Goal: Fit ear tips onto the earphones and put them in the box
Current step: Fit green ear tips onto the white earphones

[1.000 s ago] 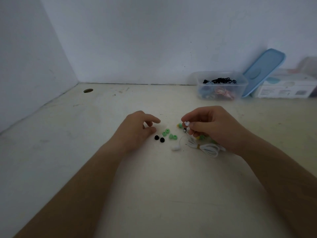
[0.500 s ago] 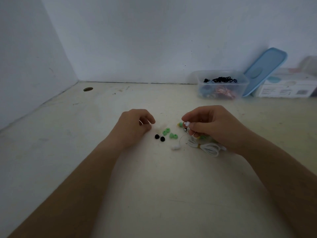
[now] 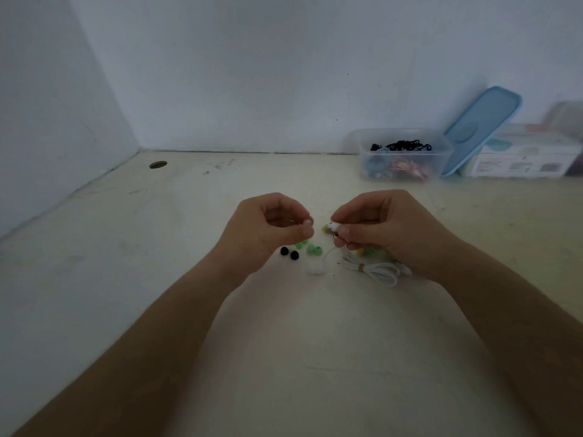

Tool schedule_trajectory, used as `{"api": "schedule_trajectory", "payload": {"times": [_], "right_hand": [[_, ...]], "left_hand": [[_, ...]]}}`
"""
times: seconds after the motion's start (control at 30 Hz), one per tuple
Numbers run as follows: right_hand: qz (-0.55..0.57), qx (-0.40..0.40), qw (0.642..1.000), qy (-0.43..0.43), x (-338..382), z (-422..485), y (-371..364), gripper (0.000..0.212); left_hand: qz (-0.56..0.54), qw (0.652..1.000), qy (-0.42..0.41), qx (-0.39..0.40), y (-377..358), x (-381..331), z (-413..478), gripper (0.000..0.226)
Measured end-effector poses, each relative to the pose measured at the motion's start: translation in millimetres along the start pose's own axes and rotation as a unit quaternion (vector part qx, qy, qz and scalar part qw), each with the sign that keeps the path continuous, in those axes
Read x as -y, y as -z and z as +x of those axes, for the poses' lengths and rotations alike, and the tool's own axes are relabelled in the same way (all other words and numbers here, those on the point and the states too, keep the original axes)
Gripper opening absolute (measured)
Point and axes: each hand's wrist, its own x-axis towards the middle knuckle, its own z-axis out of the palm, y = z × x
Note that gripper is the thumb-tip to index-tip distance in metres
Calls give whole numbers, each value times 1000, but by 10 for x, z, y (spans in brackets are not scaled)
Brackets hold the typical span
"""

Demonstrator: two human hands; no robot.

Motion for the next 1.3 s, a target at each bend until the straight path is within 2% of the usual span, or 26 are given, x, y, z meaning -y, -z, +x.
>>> {"api": "schedule_trajectory", "payload": {"times": [0.2,0.53,0.83,1.07,1.3], "right_hand": [[2,2,1000,10,8,-11,3,17],[4,-5,1000,19,-4,9,4,15],[-2,-12,999,33,2,1,0,12],[-10,-15,999,39,13,0,8,14],[-39,-16,998,42,12,4,19,13]], "left_hand": [[-104,993,46,26,-144,25,-24,18],[-266,957,115,34,-129,-7,-20,20],[-279,953,109,48,-142,17,-26,19],[-261,959,104,47,-158,5,-32,24],[-224,968,106,38,-154,-29,-46,19]]}}
